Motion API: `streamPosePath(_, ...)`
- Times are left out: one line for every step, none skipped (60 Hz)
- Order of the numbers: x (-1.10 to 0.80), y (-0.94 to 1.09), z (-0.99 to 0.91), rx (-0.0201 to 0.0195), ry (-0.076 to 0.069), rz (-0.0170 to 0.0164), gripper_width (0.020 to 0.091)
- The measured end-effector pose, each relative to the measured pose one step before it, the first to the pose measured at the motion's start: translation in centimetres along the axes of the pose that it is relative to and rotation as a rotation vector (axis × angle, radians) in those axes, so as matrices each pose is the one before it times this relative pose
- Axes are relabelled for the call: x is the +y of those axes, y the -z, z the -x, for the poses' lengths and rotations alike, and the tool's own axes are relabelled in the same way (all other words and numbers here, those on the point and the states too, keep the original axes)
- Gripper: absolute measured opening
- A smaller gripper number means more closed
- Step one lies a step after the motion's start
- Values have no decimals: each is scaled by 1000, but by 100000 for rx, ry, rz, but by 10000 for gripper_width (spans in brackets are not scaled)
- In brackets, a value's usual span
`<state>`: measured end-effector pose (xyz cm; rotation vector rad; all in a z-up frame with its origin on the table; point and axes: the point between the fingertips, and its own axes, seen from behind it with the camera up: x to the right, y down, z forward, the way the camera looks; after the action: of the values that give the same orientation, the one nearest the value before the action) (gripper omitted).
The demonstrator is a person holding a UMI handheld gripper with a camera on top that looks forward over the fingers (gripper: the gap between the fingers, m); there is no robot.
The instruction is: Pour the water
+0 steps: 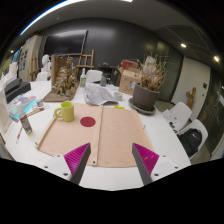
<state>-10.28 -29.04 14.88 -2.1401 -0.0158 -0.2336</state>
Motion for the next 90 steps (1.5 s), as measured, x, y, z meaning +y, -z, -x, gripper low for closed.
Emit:
streamPosePath(0,-290,549,-345,-223,66,857)
streamPosePath(7,-3,253,-515,-200,103,858)
streamPosePath(11,-3,350,-564,-261,103,861)
streamPosePath(-14,2,440,-580,-285,111,861)
streamPosePath(-76,-30,643,-483,-326,199,860)
streamPosePath(-20,-18,575,-506,-335,248,860)
streamPosePath(-50,39,594,-438,-333,189,861)
streamPosePath(-53,30,624,-504,-268,64,860)
streamPosePath(-62,31,679,-591,-274,10,861)
streamPosePath(-12,231,210,-826,56,-156,861)
streamPosePath(-70,155,731,-848,-237,128,862)
streamPosePath(-12,-135,968,-561,6,-190,861)
streamPosePath(-32,35,814,-655,22,-18,860)
streamPosePath(9,23,780,-579,120,-37,861)
streamPosePath(6,177,672,-744,63,178,862)
streamPosePath(48,0,863,-669,228,51,863)
streamPosePath(60,-22,884,-718,202,87,861)
streamPosePath(77,-38,898,-765,233,102,861)
streamPosePath(100,-45,930,-826,232,75,861)
streamPosePath(118,-72,938,-898,235,117,862)
streamPosePath(113,-37,984,-908,206,150,860)
streamPosePath(128,-56,1014,-945,209,215,862)
streamPosePath(146,-84,1035,-982,231,209,861)
streamPosePath(117,-104,1049,-1031,345,125,862)
streamPosePath(78,-122,1060,-1004,284,-30,862)
streamPosePath(49,-149,1091,-1040,351,-132,860)
streamPosePath(35,-206,1128,-1031,290,-136,860)
streamPosePath(60,-203,1130,-972,223,-146,861)
streamPosePath(7,-217,1077,-994,214,-238,862)
streamPosePath(0,-250,1094,-985,130,-307,861)
streamPosePath(0,-284,1059,-952,71,-268,863)
streamPosePath(-1,-279,1060,-913,-12,-208,861)
streamPosePath(-10,-320,1043,-972,-70,-258,861)
streamPosePath(-10,-326,1053,-992,-73,-273,861)
streamPosePath(-51,-366,1017,-993,-40,-314,863)
streamPosePath(-69,-384,1015,-948,43,-373,859)
streamPosePath(-83,-390,943,-776,157,-441,860)
streamPosePath(-138,-381,870,-670,183,-541,858)
streamPosePath(-169,-428,827,-681,209,-650,858)
streamPosePath(-133,-483,815,-620,195,-725,859)
streamPosePath(-150,-480,774,-630,211,-749,859)
streamPosePath(-160,-490,739,-610,218,-880,860)
streamPosePath(-181,-511,707,-548,158,-845,859)
streamPosePath(-147,-550,626,-438,102,-808,859)
streamPosePath(-100,-556,604,-321,82,-633,858)
streamPosePath(-77,-585,554,-202,87,-481,858)
streamPosePath(-91,-603,484,-87,21,-492,857)
streamPosePath(-104,-621,395,13,-72,-523,856)
streamPosePath(-96,-624,342,121,-121,-548,857)
streamPosePath(-101,-594,274,199,-157,-542,860)
streamPosePath(-113,-645,273,144,-190,-509,857)
streamPosePath(-86,-618,234,115,-191,-524,858)
streamPosePath(-86,-651,247,122,-213,-579,858)
streamPosePath(-94,-659,189,172,-210,-560,856)
streamPosePath(-113,-594,184,108,-125,-598,851)
streamPosePath(-109,-616,211,-115,80,-761,845)
streamPosePath(-138,-609,185,-158,125,-928,835)
streamPosePath(-148,-435,119,116,11,-907,823)
streamPosePath(-54,-586,34,260,10,-690,811)
streamPosePath(-26,-530,78,239,-42,-511,796)
streamPosePath(-59,-502,110,42,-109,-587,780)
streamPosePath(-104,-498,90,65,-314,-694,761)
streamPosePath(-96,-438,34,200,-534,-690,740)
streamPosePath(-107,-434,39,150,-652,-592,721)
streamPosePath(-106,-351,94,-106,-637,-619,701)
streamPosePath(-94,-318,122,-381,-553,-617,682)
streamPosePath(-118,-302,93,-346,-400,-638,653)
streamPosePath(-125,-250,54,-263,-320,-601,617)
streamPosePath(-211,-418,-78,8,-233,-695,568)
streamPosePath(-97,-121,-63,249,-422,-634,513)
streamPosePath(-122,31,183,-194,-269,-566,470)
streamPosePath(-61,-82,-121,650,-381,-495,445)
streamPosePath(-9,-43,-147,646,-188,-103,444)
streamPosePath(-30,-19,15,157,-39,-152,439)
streamPosePath(-26,0,53,-183,195,-141,428)
streamPosePath(9,-34,66,-337,272,-44,416)
streamPosePath(-33,-90,-13,-420,300,-130,404)
streamPosePath(-30,12,47,-281,236,-46,396)
streamPosePath(-11,11,10,-104,129,-35,381)
streamPosePath(3,8,-14,117,81,39,366)
streamPosePath(0,-19,0,61,67,30,347)
streamPosePath(38,-8,-2,24,104,225,325)
streamPosePath(19,4,-11,116,130,207,301)
streamPosePath(6,-17,-23,173,256,105,276)
streamPosePath(-23,0,-30,211,179,68,266)
streamPosePath(2,-21,-7,150,235,218,253)
streamPosePath(-1,-48,29,-21,281,222,243)
streamPosePath(3,-18,92,-167,410,336,238)
streamPosePath(-26,-52,69,-102,400,312,235)
streamPosePath(-48,-41,20,78,160,318,234)
